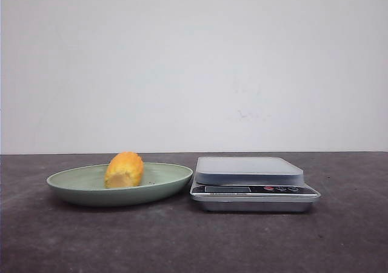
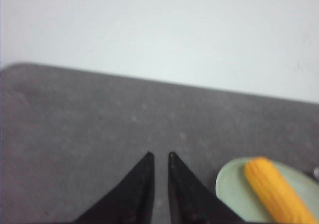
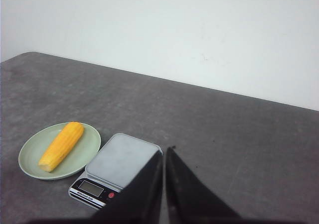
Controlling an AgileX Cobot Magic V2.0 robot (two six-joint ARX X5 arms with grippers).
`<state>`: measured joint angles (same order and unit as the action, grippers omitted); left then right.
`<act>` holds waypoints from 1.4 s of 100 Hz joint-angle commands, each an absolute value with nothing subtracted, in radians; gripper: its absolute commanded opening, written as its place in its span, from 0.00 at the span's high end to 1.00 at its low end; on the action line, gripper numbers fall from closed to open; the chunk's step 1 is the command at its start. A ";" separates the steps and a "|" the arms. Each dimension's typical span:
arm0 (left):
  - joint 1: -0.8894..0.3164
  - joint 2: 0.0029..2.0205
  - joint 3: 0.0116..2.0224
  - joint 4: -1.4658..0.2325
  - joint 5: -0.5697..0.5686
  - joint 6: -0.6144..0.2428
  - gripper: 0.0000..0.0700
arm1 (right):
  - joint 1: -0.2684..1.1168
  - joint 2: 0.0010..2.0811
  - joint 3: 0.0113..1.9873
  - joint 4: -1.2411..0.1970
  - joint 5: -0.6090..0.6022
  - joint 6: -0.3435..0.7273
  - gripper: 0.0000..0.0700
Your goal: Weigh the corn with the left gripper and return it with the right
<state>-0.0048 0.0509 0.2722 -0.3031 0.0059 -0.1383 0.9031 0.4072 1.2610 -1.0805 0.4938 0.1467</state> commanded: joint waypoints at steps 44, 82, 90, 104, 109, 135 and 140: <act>0.021 0.003 0.065 -0.228 0.078 -0.107 0.98 | 0.914 0.409 1.274 -1.070 0.497 0.157 1.00; -0.010 0.003 0.023 -0.207 0.079 -0.097 0.98 | 0.914 0.409 1.274 -1.070 0.497 0.157 1.00; -0.010 0.003 0.023 -0.208 0.078 -0.097 0.98 | 0.914 0.409 1.274 -1.070 0.497 0.157 1.00; -0.010 0.003 0.023 -0.208 0.078 -0.097 0.98 | 0.914 0.409 1.274 -1.070 0.497 0.157 1.00; -0.010 0.003 0.023 -0.208 0.078 -0.097 0.98 | 0.914 0.409 1.274 -1.070 0.497 0.157 1.00; -0.010 0.003 0.023 -0.208 0.078 -0.097 0.98 | 0.914 0.409 1.274 -1.070 0.497 0.157 1.00; -0.010 0.003 0.023 -0.208 0.078 -0.097 0.98 | 0.914 0.409 1.274 -1.070 0.497 0.157 1.00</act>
